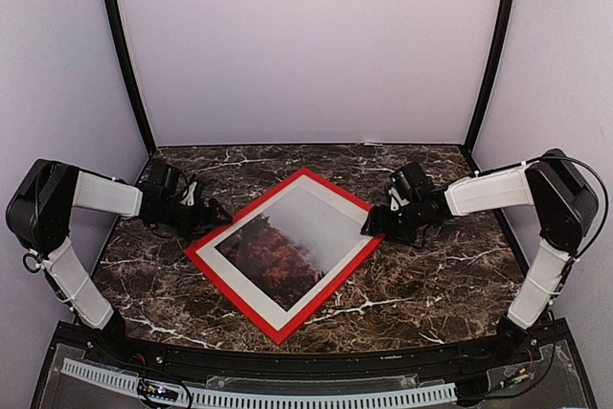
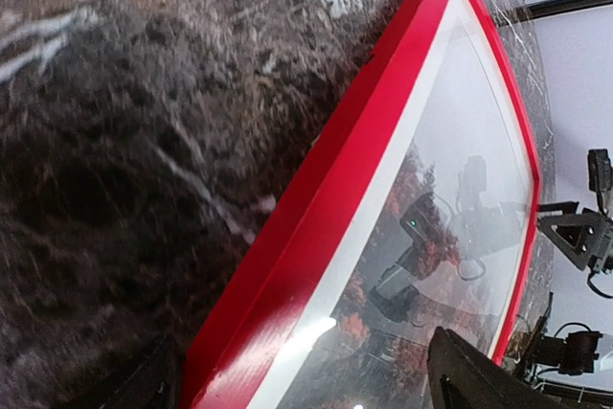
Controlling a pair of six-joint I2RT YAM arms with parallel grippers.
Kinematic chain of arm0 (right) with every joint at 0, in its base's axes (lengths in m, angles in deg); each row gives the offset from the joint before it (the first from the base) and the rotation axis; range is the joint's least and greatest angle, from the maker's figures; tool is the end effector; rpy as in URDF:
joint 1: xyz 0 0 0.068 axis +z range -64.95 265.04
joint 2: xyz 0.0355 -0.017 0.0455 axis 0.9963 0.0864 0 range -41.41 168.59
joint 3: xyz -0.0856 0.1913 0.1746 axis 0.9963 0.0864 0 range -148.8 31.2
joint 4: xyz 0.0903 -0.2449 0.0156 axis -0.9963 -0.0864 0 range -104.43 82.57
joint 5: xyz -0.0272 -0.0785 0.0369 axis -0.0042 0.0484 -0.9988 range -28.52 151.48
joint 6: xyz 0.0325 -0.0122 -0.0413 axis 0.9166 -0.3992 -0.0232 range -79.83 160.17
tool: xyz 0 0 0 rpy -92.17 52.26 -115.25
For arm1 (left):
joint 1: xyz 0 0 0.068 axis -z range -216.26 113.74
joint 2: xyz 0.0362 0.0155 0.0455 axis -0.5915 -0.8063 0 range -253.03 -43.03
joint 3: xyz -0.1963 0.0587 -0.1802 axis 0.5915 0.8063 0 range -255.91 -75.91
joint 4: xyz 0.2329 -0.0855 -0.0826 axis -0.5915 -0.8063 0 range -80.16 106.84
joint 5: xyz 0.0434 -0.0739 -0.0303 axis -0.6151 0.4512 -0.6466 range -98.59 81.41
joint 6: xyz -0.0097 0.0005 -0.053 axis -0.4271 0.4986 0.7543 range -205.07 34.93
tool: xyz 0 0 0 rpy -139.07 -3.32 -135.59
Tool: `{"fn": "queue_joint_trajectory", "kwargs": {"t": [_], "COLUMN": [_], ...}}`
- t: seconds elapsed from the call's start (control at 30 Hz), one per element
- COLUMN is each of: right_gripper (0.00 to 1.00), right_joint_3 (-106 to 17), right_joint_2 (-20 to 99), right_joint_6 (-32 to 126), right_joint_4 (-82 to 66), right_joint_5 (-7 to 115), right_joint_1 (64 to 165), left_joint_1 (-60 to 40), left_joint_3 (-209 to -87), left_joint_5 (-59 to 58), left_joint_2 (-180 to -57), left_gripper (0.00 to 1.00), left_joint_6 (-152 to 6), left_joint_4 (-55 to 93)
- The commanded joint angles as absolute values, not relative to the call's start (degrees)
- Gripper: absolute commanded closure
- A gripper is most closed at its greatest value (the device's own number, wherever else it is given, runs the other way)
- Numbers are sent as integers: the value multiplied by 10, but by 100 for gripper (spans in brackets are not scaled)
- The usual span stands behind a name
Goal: Put the photo into the frame
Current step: Rotate the photo frame at the center of the board.
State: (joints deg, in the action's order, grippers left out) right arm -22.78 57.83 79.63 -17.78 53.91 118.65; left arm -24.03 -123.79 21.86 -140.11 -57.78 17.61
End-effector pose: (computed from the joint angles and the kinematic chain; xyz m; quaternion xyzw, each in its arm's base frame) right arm 0.2798 0.1918 0.1521 0.0292 0.9530 0.2263 0.1994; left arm 0.3163 -0.0870 0.1510 -0.0258 0.9065 -0.3469 0.2393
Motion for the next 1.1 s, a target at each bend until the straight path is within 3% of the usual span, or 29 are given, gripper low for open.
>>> {"fn": "queue_joint_trajectory", "kwargs": {"t": [0.0, 0.37, 0.57, 0.77, 1.07], "right_gripper": [22, 22, 22, 19, 1], "right_joint_3": [-262, -399, -456, -431, -311], "right_joint_2": [601, 679, 675, 580, 377], "right_joint_6": [777, 704, 653, 603, 595], "right_joint_4": [-145, -214, -289, -325, -321], "right_joint_5": [492, 453, 533, 665, 713], "right_joint_1": [1175, 1135, 1119, 1119, 1132], "left_joint_1": [-215, -43, -16, -15, -19], "left_joint_3": [-1162, -1086, -1088, -1142, -1212], "left_joint_5": [296, 290, 272, 97, -165], "left_joint_2": [-1344, -1273, -1223, -1116, -988], "left_gripper": [10, 10, 10, 4, 1], "left_joint_6": [-529, -432, -433, -546, -640], "left_joint_4": [199, 265, 234, 72, -21]}}
